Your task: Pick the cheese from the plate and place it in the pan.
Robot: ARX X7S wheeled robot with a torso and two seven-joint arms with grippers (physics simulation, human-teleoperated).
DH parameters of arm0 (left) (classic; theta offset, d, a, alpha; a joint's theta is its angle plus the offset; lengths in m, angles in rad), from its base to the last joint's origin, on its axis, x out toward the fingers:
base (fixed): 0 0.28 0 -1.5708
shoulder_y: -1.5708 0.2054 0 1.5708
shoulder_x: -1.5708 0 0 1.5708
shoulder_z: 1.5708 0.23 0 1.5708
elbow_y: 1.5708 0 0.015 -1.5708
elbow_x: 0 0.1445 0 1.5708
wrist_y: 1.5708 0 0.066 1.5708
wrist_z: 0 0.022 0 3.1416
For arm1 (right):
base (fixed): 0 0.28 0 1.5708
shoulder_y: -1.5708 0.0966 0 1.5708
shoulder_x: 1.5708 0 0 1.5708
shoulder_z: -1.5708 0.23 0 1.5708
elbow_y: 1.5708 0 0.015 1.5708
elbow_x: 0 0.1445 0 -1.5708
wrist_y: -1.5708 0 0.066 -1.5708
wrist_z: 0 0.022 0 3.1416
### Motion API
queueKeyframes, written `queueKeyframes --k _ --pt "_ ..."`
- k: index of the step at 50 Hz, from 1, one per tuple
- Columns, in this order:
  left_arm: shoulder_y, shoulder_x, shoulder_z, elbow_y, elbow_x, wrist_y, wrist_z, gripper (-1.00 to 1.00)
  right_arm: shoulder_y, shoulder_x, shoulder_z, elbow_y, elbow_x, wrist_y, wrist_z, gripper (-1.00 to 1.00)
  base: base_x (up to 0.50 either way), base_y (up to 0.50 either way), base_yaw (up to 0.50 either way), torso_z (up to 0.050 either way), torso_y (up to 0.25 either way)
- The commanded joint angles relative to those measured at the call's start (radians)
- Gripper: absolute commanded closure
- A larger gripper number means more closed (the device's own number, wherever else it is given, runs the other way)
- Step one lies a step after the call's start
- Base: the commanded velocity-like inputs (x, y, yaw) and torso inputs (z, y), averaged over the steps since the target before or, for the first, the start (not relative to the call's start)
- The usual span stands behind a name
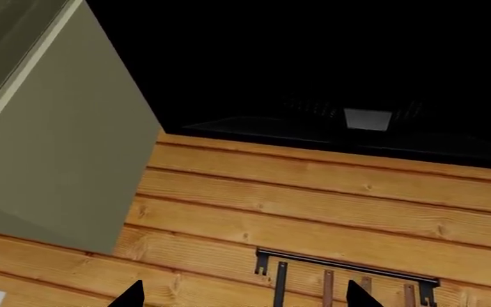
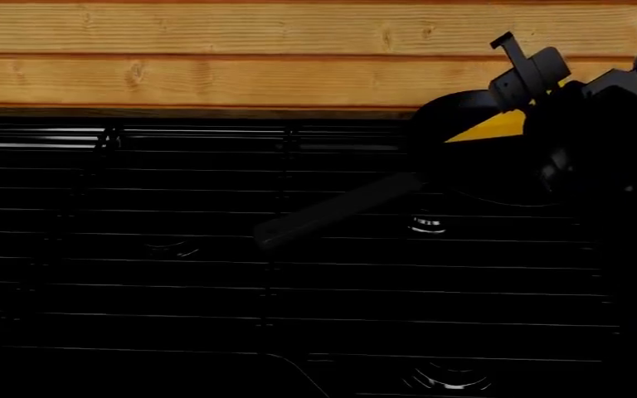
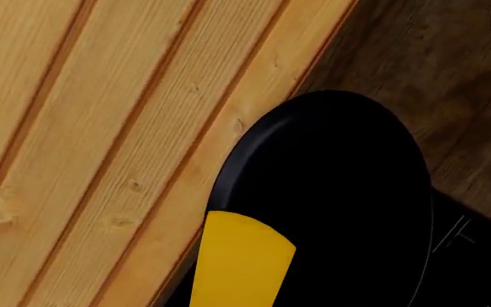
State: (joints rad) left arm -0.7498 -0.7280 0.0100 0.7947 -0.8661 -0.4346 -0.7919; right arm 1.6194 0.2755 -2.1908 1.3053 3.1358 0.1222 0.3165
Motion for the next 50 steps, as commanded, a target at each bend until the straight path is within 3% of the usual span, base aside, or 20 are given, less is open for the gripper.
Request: queueKeyframes --k 1,14,27,50 --pt "0.004 0.005 0.011 -0.009 0.018 0.004 0.003 -1.00 -0.009 -0.004 -0.011 0.004 -0.027 -0.010 -0.021 1.00 0.00 0.00 0.00 0.000 0.000" --pt "0.014 -0.009 -0.005 0.004 0.002 0.001 -0.006 -1.00 0.000 -0.014 -0.071 0.004 -0.025 -0.038 -0.030 1.00 0.00 0.00 0.00 0.000 0.000" --pt "0.016 -0.021 -0.017 0.017 -0.019 -0.004 -0.017 -1.00 0.001 -0.013 -0.068 0.004 -0.023 -0.023 -0.045 1.00 0.32 0.00 0.00 0.000 0.000" --pt "0.028 -0.036 -0.034 0.037 -0.034 -0.003 -0.028 -1.00 -0.015 -0.007 -0.047 0.004 -0.021 0.015 -0.023 1.00 0.00 0.00 0.00 0.000 0.000"
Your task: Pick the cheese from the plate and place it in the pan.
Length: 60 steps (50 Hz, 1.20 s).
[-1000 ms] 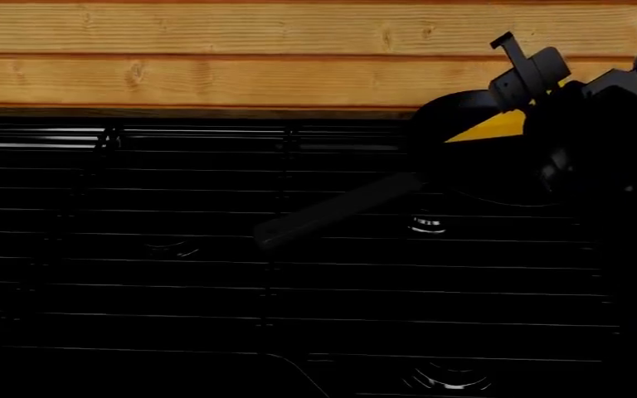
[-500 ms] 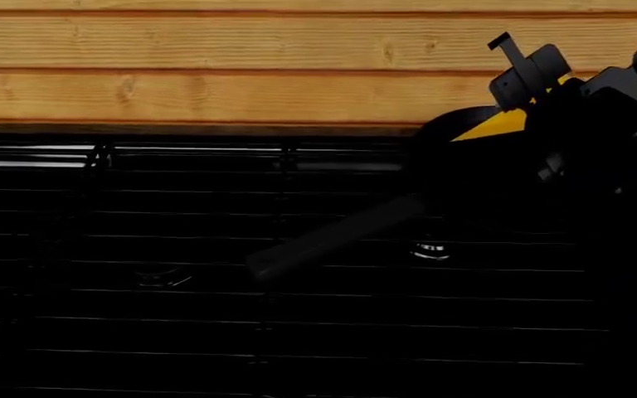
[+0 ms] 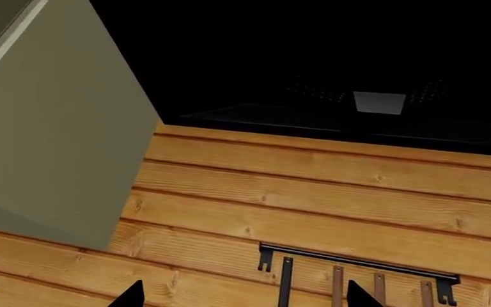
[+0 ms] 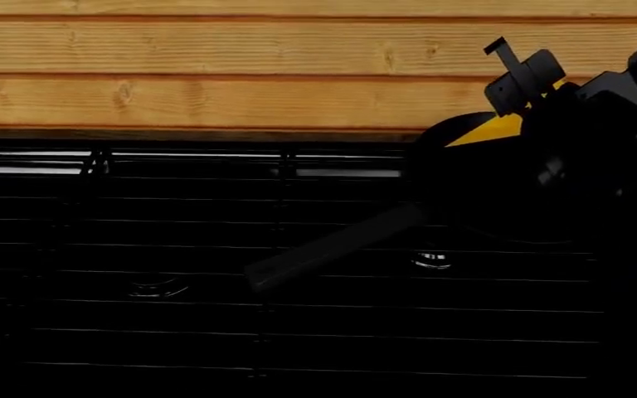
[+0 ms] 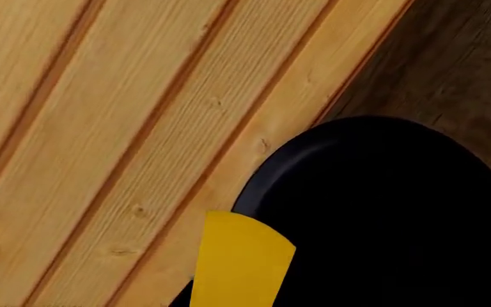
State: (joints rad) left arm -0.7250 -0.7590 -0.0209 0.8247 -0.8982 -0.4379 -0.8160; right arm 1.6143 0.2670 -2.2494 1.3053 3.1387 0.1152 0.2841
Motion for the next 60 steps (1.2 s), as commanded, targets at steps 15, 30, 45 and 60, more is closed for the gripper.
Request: queueKeyframes --k 15,30,45,60 --pt "0.010 -0.007 -0.005 0.004 -0.001 0.005 -0.002 -1.00 -0.026 0.002 0.020 0.004 -0.027 0.006 0.027 1.00 0.00 0.00 0.00 0.000 0.000" --pt "-0.002 -0.019 -0.013 0.008 -0.019 -0.005 -0.016 -1.00 -0.004 0.007 0.007 0.004 -0.029 0.004 0.004 -1.00 0.00 0.00 0.00 0.000 0.001" --pt "0.013 -0.035 -0.058 0.044 -0.069 0.011 -0.031 -1.00 0.246 0.047 -0.110 0.003 -0.061 0.059 -0.052 -1.00 0.00 0.00 0.00 0.000 0.000" --pt "0.004 -0.055 -0.077 0.068 -0.120 0.007 -0.050 -1.00 0.724 0.314 -0.187 -0.772 -0.240 -0.280 -0.025 -1.00 0.00 0.00 0.00 0.000 0.000"
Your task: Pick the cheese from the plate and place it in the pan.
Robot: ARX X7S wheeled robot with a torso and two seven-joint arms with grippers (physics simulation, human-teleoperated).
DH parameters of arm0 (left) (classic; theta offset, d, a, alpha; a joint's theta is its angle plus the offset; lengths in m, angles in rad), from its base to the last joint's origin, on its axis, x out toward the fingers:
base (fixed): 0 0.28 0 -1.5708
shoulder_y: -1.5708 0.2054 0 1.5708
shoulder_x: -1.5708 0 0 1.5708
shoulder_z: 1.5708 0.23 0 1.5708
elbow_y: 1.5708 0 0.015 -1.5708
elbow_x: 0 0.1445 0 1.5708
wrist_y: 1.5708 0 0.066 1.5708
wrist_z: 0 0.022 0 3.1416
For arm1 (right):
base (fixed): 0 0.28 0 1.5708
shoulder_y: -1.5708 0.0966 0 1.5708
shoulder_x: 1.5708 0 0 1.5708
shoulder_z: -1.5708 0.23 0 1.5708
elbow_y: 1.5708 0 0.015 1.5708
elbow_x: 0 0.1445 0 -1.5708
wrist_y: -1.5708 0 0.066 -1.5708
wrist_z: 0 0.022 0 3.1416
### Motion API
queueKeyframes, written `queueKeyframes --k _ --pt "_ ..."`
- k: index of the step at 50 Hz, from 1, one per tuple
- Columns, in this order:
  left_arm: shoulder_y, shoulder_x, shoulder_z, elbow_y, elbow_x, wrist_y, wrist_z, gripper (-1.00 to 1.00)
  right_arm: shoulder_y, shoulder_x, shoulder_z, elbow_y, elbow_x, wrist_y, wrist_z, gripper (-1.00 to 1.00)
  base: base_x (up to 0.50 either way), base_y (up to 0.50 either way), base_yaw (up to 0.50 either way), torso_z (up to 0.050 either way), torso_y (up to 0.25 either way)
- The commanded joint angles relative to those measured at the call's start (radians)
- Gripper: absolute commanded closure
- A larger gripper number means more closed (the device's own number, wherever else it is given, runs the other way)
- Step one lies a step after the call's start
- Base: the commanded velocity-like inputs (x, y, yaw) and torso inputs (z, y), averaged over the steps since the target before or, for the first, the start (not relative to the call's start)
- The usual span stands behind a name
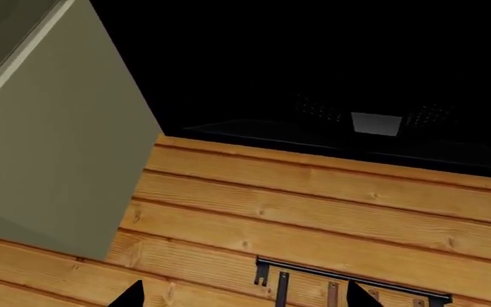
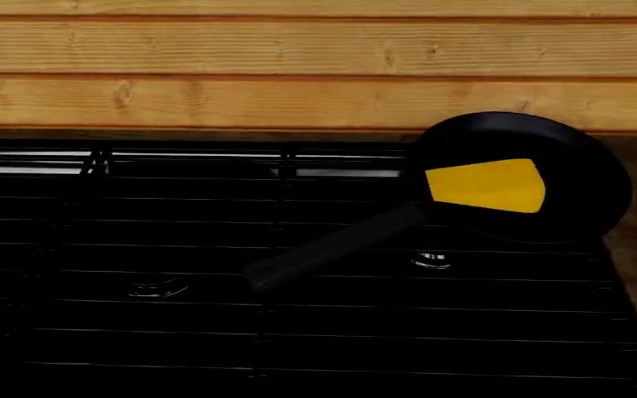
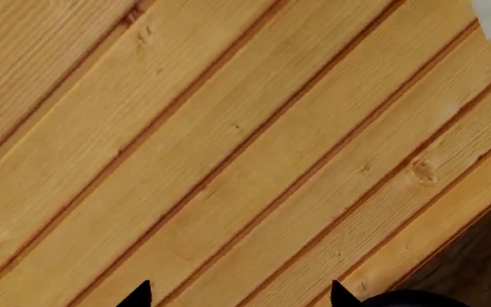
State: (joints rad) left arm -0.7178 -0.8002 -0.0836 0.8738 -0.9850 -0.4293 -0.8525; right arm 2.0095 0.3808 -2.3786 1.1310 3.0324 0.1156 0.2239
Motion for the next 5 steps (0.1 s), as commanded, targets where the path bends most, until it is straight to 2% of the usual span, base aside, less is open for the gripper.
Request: queueKeyframes --k 1,5 --pt "-0.004 -0.017 -0.016 0.023 -0.037 -0.002 -0.014 -1.00 0.345 0.252 0.000 -0.696 -0.209 -0.313 0.062 -1.00 0.00 0.00 0.00 0.000 0.000" --pt "-0.006 -0.027 -0.023 0.037 -0.055 -0.006 -0.025 -1.00 0.343 0.419 0.201 -0.959 -0.464 -0.368 0.238 -1.00 0.00 0.00 0.00 0.000 0.000"
